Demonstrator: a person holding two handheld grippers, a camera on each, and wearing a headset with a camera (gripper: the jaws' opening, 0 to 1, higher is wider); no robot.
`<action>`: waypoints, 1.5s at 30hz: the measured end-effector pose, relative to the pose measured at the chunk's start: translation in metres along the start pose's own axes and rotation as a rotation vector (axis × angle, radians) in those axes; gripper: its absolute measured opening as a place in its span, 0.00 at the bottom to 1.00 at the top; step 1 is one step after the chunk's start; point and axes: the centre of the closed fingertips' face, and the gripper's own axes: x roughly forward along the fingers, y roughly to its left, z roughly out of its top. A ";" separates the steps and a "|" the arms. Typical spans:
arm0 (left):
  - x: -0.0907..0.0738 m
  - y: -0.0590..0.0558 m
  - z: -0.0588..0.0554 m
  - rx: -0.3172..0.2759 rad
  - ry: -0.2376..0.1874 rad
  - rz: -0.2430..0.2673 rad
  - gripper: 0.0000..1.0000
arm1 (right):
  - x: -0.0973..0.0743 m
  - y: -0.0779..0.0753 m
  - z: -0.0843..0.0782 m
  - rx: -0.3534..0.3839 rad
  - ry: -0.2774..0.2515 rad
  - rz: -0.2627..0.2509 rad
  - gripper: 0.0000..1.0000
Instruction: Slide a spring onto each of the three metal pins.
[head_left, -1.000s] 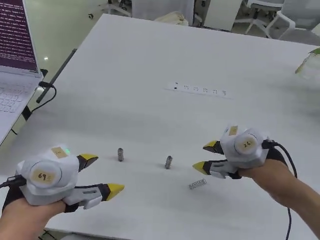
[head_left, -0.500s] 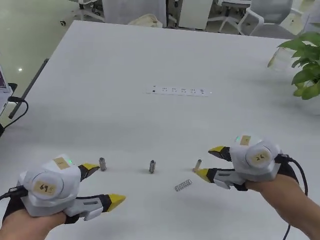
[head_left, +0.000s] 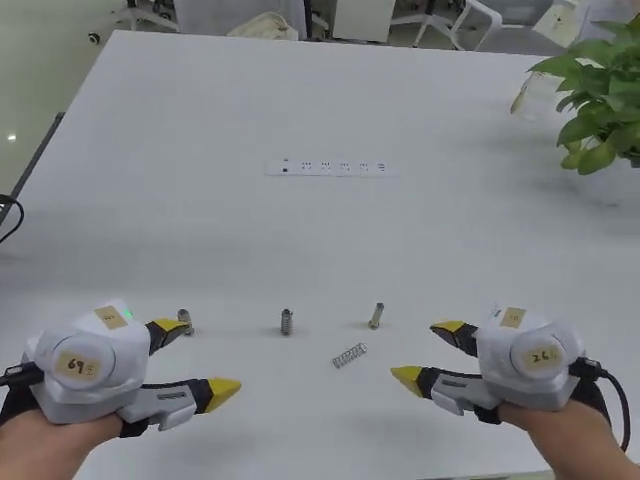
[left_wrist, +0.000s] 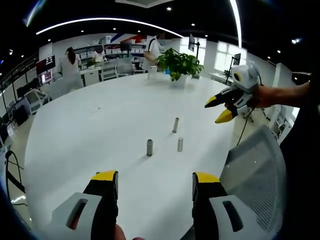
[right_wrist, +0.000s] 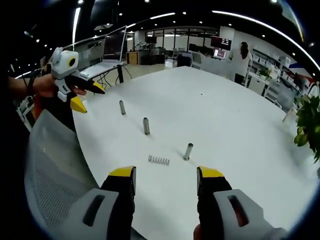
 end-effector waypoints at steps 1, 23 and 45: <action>0.000 -0.001 0.000 0.000 0.001 -0.001 0.55 | -0.001 0.000 -0.001 0.005 -0.003 -0.003 0.48; 0.034 -0.031 0.010 0.062 0.034 -0.097 0.53 | -0.019 -0.002 -0.007 0.093 -0.042 -0.040 0.52; 0.079 -0.065 0.008 0.303 0.168 -0.307 0.48 | -0.029 -0.011 -0.021 0.135 -0.036 -0.059 0.52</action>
